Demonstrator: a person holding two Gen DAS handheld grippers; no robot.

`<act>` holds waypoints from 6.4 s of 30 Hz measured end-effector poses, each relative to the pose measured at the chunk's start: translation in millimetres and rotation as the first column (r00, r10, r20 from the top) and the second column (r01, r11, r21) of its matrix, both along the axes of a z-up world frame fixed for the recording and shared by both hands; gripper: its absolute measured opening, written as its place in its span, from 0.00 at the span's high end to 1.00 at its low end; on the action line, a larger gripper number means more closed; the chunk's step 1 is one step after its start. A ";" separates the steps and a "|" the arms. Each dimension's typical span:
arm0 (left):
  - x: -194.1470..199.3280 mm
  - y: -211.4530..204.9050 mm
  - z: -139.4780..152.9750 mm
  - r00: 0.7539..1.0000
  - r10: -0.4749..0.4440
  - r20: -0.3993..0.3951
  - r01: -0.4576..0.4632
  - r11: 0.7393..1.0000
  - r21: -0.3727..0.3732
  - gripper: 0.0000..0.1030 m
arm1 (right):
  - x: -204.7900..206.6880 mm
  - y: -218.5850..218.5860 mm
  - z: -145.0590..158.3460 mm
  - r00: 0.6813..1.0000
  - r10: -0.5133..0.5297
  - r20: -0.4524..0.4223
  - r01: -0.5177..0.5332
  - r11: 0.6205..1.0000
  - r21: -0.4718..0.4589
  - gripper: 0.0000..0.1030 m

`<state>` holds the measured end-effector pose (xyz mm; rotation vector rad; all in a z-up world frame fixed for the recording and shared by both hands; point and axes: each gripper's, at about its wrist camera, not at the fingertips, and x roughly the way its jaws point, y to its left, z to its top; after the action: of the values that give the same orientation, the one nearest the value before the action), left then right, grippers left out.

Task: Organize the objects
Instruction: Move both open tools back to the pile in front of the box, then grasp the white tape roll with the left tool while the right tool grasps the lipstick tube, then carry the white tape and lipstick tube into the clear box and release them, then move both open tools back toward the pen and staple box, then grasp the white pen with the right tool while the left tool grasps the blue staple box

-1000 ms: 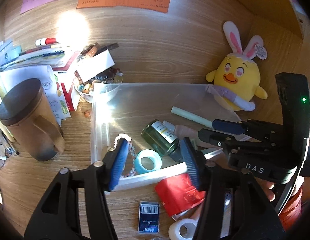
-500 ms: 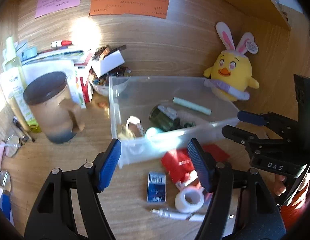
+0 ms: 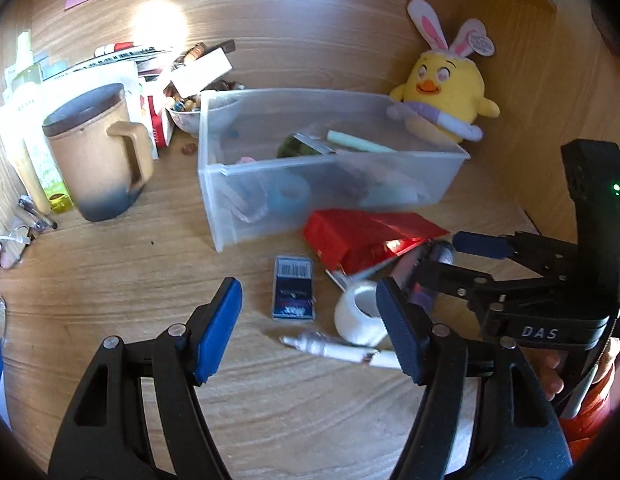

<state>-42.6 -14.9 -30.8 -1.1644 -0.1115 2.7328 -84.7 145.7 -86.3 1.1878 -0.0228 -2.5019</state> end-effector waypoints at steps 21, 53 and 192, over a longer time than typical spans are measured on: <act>-3.8 36.2 -21.3 0.994 -0.101 0.040 0.101 0.995 -0.020 0.42 | 16.4 47.7 -2.2 0.997 -0.043 0.060 0.045 0.998 -0.035 0.34; 10.1 28.7 11.1 0.994 -0.072 -0.077 0.073 0.997 0.014 0.62 | -2.8 30.1 -12.2 0.995 0.074 0.069 -0.074 0.997 -0.002 0.67; 13.5 -49.5 -14.2 0.983 0.181 0.010 -0.181 0.982 -0.050 0.14 | 41.7 -75.0 -21.6 0.911 0.411 0.019 -0.410 0.902 0.139 0.86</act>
<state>-29.0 -64.4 -45.0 -1.2452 -0.1608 2.8996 -43.0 70.7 -107.8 1.0963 0.3754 -2.1616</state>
